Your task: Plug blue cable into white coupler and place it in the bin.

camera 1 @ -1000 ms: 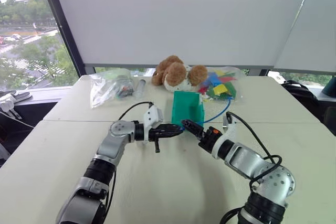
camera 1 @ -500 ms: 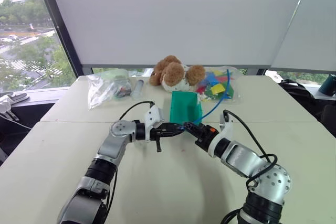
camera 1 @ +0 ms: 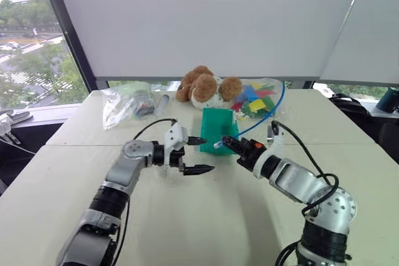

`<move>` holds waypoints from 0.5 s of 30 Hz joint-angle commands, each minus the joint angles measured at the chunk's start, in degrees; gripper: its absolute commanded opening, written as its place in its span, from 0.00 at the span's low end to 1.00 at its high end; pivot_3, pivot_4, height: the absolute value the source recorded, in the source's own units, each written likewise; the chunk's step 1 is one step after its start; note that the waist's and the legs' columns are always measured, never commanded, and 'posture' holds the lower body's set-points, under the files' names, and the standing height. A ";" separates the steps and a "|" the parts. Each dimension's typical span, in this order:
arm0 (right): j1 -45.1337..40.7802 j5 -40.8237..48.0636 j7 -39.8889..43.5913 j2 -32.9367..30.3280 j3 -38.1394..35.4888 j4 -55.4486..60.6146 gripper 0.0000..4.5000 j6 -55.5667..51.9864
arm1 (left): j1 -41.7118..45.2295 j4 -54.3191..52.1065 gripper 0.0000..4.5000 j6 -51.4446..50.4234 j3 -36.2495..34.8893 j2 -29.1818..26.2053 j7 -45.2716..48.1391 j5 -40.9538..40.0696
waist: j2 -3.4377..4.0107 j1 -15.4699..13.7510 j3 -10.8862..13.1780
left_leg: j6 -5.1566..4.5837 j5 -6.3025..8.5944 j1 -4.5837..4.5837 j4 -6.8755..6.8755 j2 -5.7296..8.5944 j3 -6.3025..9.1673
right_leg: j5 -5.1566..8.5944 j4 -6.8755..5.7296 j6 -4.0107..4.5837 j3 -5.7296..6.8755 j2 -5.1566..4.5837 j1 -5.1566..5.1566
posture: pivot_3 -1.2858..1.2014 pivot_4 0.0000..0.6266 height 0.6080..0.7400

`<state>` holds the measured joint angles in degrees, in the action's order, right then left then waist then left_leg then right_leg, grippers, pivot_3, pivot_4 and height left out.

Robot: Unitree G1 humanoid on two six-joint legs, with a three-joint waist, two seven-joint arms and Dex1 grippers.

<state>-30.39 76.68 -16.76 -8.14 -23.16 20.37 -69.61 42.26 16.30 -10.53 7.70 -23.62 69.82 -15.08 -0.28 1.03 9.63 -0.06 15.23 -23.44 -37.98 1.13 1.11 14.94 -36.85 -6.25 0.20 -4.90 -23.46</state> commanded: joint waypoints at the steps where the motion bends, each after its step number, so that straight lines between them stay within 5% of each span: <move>1: -2.65 -1.00 7.82 -8.23 4.14 2.32 0.00 -0.31 | 0.47 -3.12 0.99 -2.92 -4.18 -4.95 2.01 -3.38 | 0.05 0.01 0.06 | 0.00 0.00 0.00 0.01 0.00 0.00 | 0.00 0.03 0.00 0.00 0.00 0.00 | 0.52 0.24 1.00; 7: -5.64 -20.43 37.89 -32.01 23.49 7.83 0.00 8.90 | 4.29 4.35 0.99 -3.40 -6.06 -13.13 8.02 -3.83 | 0.12 -0.11 0.20 | -0.01 0.01 -0.03 0.07 -0.09 0.01 | 0.02 0.37 0.00 0.00 0.18 0.06 | 0.52 0.24 1.00; 11: -9.42 -30.00 53.94 -38.46 31.39 5.65 0.00 18.12 | 6.59 13.29 0.99 -0.48 -5.01 -14.56 12.27 -2.09 | 0.07 -0.21 0.24 | -0.01 0.01 -0.03 0.08 -0.09 -0.01 | 0.01 0.54 -0.02 0.01 0.21 0.15 | 0.52 0.24 1.00; 15: -12.35 -35.91 60.55 -38.72 34.65 1.92 0.00 22.41 | 9.25 24.04 0.99 5.87 -3.13 -13.93 14.26 1.96 | -0.12 -0.27 0.35 | -0.01 0.01 -0.07 0.06 -0.07 -0.03 | 0.01 0.57 -0.02 0.01 0.20 0.14 | 0.52 0.24 1.00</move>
<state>-41.21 42.96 41.40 -46.56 11.33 22.82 -49.47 49.65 37.96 -7.62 4.16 -37.24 83.02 -14.40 -0.40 0.77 9.98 -0.07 15.23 -23.51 -37.92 1.05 1.08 14.95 -36.29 -6.27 0.22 -4.70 -23.33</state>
